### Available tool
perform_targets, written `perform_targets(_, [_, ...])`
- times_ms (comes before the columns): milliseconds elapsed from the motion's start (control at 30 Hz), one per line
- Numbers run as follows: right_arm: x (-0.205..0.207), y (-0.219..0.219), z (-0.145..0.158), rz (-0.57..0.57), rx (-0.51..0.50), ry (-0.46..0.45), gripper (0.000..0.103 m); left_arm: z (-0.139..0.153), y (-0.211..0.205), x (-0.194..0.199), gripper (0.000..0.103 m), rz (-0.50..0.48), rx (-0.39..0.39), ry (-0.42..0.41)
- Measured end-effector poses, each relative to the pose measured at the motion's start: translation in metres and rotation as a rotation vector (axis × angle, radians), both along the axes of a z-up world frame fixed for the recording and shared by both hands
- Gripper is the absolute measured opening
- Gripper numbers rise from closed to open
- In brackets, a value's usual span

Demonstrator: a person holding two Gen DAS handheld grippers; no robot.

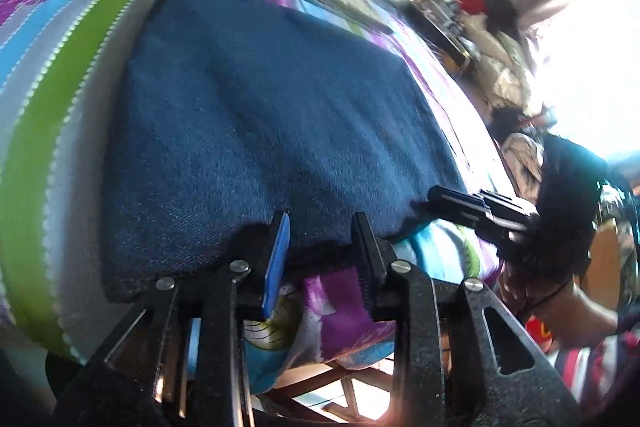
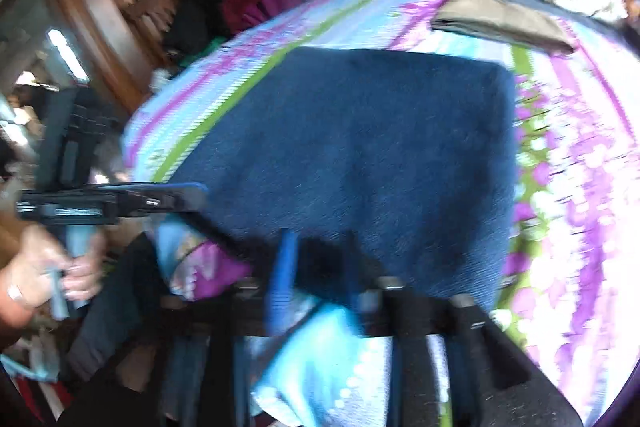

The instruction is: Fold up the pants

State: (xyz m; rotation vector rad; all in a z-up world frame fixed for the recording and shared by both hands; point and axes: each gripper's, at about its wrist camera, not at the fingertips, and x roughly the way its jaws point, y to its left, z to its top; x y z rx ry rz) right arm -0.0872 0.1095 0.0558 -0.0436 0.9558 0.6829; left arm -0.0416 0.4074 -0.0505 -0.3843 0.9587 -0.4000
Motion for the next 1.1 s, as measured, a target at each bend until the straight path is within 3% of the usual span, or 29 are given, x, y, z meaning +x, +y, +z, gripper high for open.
perform_targets(67, [0.009, 0.005, 0.012, -0.050, -0.003, 0.023, 0.047, 0.015, -0.009, 0.001, 0.077, 0.086, 0.058, -0.003])
perform_targets(133, [0.029, 0.008, 0.014, -0.113, 0.003, 0.078, 0.052, 0.029, -0.014, 0.007, 0.091, 0.176, 0.147, -0.031])
perform_targets(167, [0.039, 0.007, 0.016, -0.148, -0.012, 0.105, 0.058, 0.034, -0.017, 0.012, 0.091, 0.193, 0.174, -0.045])
perform_targets(267, [0.068, 0.019, 0.014, -0.202, -0.080, 0.136, 0.060, 0.035, -0.025, 0.034, 0.091, 0.203, 0.277, -0.045])
perform_targets(400, [0.096, 0.031, -0.005, -0.264, -0.181, 0.152, 0.062, 0.009, -0.018, 0.064, 0.091, 0.260, 0.387, 0.069])
perform_targets(433, [0.098, 0.034, -0.013, -0.262, -0.190, 0.164, 0.068, -0.003, -0.015, 0.070, 0.093, 0.266, 0.413, 0.124])
perform_targets(467, [0.099, 0.037, -0.021, -0.236, -0.199, 0.169, 0.081, -0.014, -0.015, 0.074, 0.100, 0.252, 0.442, 0.158])
perform_targets(533, [0.096, 0.050, -0.027, -0.175, -0.252, 0.124, 0.097, -0.021, -0.026, 0.073, 0.103, 0.219, 0.541, 0.108])
perform_targets(600, [0.096, 0.056, -0.031, -0.206, -0.267, 0.127, 0.103, -0.022, -0.032, 0.069, 0.103, 0.216, 0.595, 0.077])
perform_targets(867, [0.091, 0.058, -0.038, -0.290, -0.244, 0.045, 0.103, -0.023, -0.026, 0.067, 0.103, 0.242, 0.551, 0.070])
perform_targets(1100, [0.095, 0.064, -0.037, -0.257, -0.296, 0.081, 0.103, -0.022, -0.028, 0.058, 0.103, 0.271, 0.541, 0.032])
